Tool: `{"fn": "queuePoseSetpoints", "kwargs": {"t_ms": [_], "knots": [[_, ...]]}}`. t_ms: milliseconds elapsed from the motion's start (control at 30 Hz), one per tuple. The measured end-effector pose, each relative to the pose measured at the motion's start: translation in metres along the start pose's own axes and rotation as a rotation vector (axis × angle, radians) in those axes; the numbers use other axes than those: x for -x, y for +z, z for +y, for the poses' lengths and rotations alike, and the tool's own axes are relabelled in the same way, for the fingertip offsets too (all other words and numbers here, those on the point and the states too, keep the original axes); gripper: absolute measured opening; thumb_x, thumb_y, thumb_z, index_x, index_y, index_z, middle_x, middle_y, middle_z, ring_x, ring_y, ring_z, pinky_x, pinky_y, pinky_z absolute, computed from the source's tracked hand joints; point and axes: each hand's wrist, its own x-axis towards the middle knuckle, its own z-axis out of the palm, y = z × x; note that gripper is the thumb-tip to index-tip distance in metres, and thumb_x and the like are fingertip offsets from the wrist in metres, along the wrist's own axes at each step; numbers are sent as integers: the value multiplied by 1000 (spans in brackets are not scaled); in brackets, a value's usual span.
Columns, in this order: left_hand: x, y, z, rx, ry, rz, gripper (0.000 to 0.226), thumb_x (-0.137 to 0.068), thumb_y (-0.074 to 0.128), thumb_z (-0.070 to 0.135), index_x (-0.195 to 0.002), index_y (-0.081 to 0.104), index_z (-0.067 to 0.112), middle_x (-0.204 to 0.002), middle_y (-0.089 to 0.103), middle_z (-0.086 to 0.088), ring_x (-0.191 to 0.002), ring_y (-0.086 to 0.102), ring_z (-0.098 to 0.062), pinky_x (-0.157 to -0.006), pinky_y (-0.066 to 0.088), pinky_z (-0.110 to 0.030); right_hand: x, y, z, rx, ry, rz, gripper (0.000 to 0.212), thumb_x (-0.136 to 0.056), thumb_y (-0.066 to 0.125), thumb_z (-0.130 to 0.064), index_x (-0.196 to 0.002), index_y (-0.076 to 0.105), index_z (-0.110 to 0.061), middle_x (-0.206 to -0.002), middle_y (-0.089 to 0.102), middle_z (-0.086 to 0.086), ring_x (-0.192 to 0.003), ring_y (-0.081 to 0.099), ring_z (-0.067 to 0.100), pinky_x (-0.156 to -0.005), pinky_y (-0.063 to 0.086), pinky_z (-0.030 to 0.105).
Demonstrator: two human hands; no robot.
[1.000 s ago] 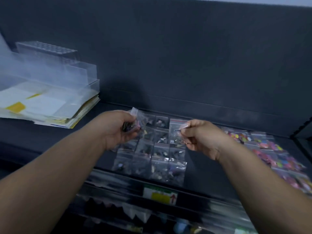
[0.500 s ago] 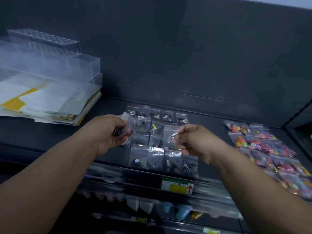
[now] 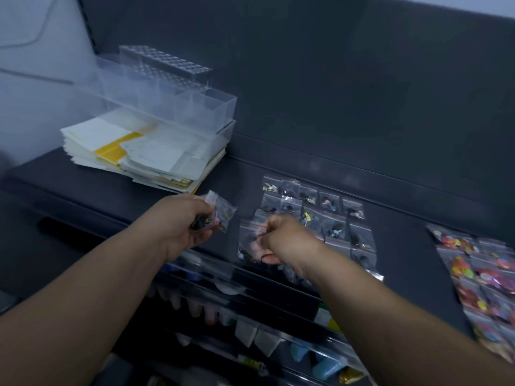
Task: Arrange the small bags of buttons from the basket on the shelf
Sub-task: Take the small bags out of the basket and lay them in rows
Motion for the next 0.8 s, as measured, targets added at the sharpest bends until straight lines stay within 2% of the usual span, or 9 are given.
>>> {"fn": "queuePoseSetpoints", "kwargs": {"t_ms": [100, 200, 333, 433, 533, 600, 700, 767, 800], "knots": [[1, -3, -3, -11, -4, -11, 19, -94, 52, 9, -110, 60, 9, -82, 64, -10, -61, 61, -17, -40, 46, -18, 1, 6, 1, 82, -5, 29, 29, -86, 52, 10, -71, 48, -14, -70, 59, 8, -57, 57, 16, -51, 51, 23], [0, -5, -4, -16, -9, -22, 20, -93, 52, 8, -111, 60, 9, -83, 64, -11, -63, 61, -18, -39, 46, -18, -2, 7, 5, 288, -101, 121, 23, -84, 54, 1, -69, 52, -16, -77, 66, 13, -66, 60, 24, -61, 54, 34], [-1, -2, -5, -31, -15, -29, 20, -92, 53, 6, -110, 60, 10, -86, 65, -12, -64, 62, -19, -39, 46, -19, -1, 3, 8, 518, -152, 198, 11, -86, 58, -13, -75, 61, -17, -76, 63, 3, -73, 61, 22, -68, 49, 28], [-2, 2, -5, -50, -26, -43, 16, -92, 53, 6, -106, 59, 11, -86, 64, -12, -64, 62, -19, -40, 46, -19, 0, 3, 8, 583, -132, 205, 23, -84, 59, -10, -63, 52, -18, -67, 54, -2, -73, 57, 22, -65, 43, 25], [-3, 6, -6, -59, -30, -55, 11, -92, 53, 5, -98, 59, 13, -83, 64, -12, -61, 62, -18, -40, 46, -18, 1, 2, 9, 587, -119, 202, 23, -81, 62, -11, -63, 51, -21, -67, 54, -5, -77, 59, 21, -66, 45, 25], [-4, 8, -6, -65, -35, -69, 10, -91, 53, 5, -94, 58, 14, -80, 66, -12, -58, 63, -18, -40, 46, -19, 2, -1, 8, 602, -137, 220, 5, -81, 63, -17, -78, 62, -20, -79, 64, 0, -83, 63, 23, -73, 51, 27], [-4, 15, -5, -65, -43, -93, 9, -91, 54, 6, -92, 58, 14, -75, 65, -11, -50, 64, -15, -40, 46, -19, 5, -12, 6, 597, -207, 326, 15, -87, 60, -26, -100, 64, -20, -94, 64, -1, -90, 62, 22, -78, 49, 27], [-3, 21, -3, -67, -41, -121, 9, -92, 53, 5, -92, 58, 13, -74, 65, -11, -49, 64, -16, -40, 46, -18, 10, -20, 1, 376, -250, 323, 7, -89, 60, -29, -89, 64, -22, -88, 64, 0, -80, 61, 20, -76, 50, 30], [-2, 25, -2, -68, -37, -138, 9, -91, 53, 4, -91, 58, 12, -73, 64, -11, -49, 63, -15, -40, 47, -18, 14, -24, -2, 220, -251, 281, 11, -90, 60, -29, -82, 63, -21, -83, 65, 1, -71, 59, 19, -69, 50, 30]]}}
